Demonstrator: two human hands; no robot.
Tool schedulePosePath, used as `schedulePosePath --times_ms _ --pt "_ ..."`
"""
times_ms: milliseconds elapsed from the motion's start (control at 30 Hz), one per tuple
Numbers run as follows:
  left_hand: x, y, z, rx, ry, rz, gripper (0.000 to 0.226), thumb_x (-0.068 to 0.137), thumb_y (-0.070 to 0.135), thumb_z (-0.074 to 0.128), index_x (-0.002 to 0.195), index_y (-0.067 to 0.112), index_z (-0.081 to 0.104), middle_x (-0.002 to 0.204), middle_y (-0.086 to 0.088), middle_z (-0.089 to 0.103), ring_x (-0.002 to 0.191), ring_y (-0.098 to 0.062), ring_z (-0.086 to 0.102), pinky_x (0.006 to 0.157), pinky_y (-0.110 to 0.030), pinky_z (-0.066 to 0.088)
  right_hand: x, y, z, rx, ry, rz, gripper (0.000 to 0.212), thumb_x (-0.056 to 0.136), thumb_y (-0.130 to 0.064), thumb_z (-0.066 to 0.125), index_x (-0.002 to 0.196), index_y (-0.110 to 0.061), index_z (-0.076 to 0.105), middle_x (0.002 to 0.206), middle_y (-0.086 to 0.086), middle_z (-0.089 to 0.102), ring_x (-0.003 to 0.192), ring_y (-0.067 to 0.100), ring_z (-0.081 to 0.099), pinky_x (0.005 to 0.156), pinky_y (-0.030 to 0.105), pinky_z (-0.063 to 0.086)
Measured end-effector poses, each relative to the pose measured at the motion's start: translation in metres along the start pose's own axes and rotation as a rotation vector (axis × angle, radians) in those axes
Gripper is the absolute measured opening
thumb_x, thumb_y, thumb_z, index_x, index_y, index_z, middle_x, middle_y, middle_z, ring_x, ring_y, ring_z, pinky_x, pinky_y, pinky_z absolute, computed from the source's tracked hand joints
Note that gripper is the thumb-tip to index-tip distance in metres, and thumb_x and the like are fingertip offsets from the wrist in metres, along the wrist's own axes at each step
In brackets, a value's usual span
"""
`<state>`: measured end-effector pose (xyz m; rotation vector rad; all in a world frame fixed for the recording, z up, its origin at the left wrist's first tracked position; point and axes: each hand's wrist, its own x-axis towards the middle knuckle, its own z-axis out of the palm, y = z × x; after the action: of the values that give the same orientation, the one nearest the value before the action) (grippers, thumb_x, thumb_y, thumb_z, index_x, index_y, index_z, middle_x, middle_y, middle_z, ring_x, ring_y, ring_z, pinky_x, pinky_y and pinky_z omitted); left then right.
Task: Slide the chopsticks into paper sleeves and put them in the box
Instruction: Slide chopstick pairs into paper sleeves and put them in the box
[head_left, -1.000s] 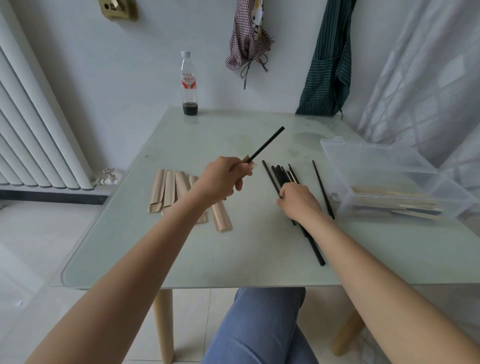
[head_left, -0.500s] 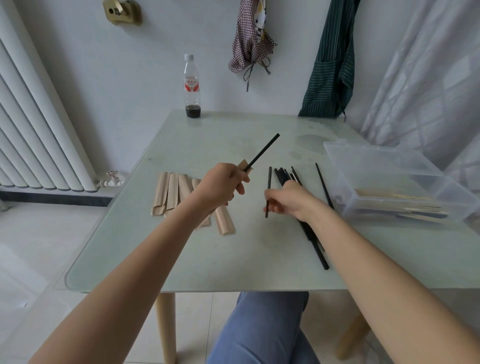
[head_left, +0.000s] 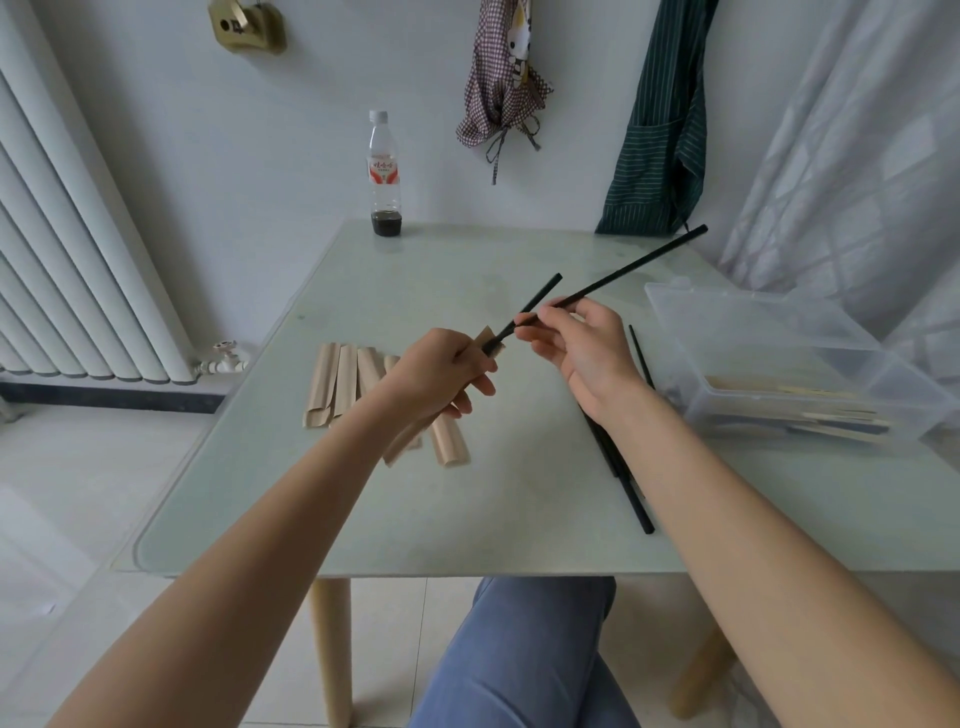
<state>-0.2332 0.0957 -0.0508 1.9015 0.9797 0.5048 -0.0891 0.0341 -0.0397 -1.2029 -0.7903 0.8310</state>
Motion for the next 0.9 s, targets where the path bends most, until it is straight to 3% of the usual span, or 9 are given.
schedulePosePath --times_ms 200,433,500,600,733,800,900 --pt "-0.001 0.002 0.0 0.007 0.014 0.01 0.022 0.096 0.012 0.044 0.086 0.012 0.063 0.075 0.004 0.067 0.05 -0.012 0.057 0.051 -0.02 0.05 0.001 0.003 -0.003 -0.156 0.072 -0.029 0.009 0.089 -0.007 0.058 0.082 -0.012 0.057 0.073 0.0 0.057 0.063 0.008 0.055 0.056 0.019 0.042" --pt "-0.001 0.004 0.003 0.061 0.041 0.027 0.022 0.095 0.014 0.046 0.091 0.012 0.067 0.075 0.006 0.069 0.052 -0.012 0.059 0.052 -0.018 0.049 -0.003 0.004 -0.001 -0.32 0.059 -0.022 0.012 0.085 -0.015 0.067 0.074 -0.011 0.062 0.065 -0.002 0.058 0.038 0.007 0.036 0.038 0.013 0.03" --pt "0.0 0.002 0.003 0.073 0.052 0.018 0.021 0.094 0.014 0.048 0.089 0.012 0.068 0.072 0.006 0.068 0.052 -0.012 0.059 0.054 -0.02 0.05 -0.001 0.005 -0.003 -0.449 0.08 -0.05 0.017 0.082 -0.023 0.071 0.071 -0.012 0.063 0.063 -0.002 0.058 0.039 0.008 0.039 0.042 0.017 0.033" --pt "0.0 -0.001 0.002 0.107 0.057 0.015 0.019 0.093 0.016 0.052 0.087 0.012 0.069 0.07 0.006 0.068 0.052 -0.013 0.058 0.055 -0.022 0.049 0.001 0.006 -0.007 -0.896 0.154 -0.237 0.02 0.08 -0.032 0.071 0.073 -0.016 0.063 0.066 -0.007 0.057 0.064 0.012 0.054 0.057 0.025 0.041" --pt "-0.001 -0.001 -0.001 0.114 0.031 0.015 0.019 0.093 0.014 0.051 0.087 0.011 0.069 0.07 0.007 0.068 0.054 -0.014 0.058 0.057 -0.021 0.048 0.003 0.003 -0.012 -1.223 0.007 -0.589 0.017 0.085 -0.025 0.067 0.101 -0.019 0.069 0.098 -0.003 0.058 0.099 0.015 0.05 0.078 0.022 0.037" --pt "-0.001 0.0 -0.002 0.114 0.034 0.017 0.019 0.093 0.015 0.051 0.088 0.011 0.069 0.07 0.007 0.067 0.054 -0.013 0.058 0.053 -0.016 0.047 0.006 0.001 -0.015 -1.314 -0.081 -0.655 0.016 0.086 -0.027 0.065 0.097 -0.02 0.073 0.1 -0.001 0.064 0.099 0.02 0.051 0.086 0.023 0.029" --pt "-0.002 0.001 -0.004 0.146 0.01 0.03 0.02 0.093 0.015 0.051 0.087 0.012 0.069 0.071 0.008 0.067 0.057 -0.012 0.058 0.053 -0.014 0.046 0.008 -0.003 -0.017 -1.297 -0.145 -0.564 0.015 0.088 -0.027 0.062 0.092 -0.021 0.075 0.089 0.001 0.068 0.091 0.022 0.052 0.084 0.024 0.029"
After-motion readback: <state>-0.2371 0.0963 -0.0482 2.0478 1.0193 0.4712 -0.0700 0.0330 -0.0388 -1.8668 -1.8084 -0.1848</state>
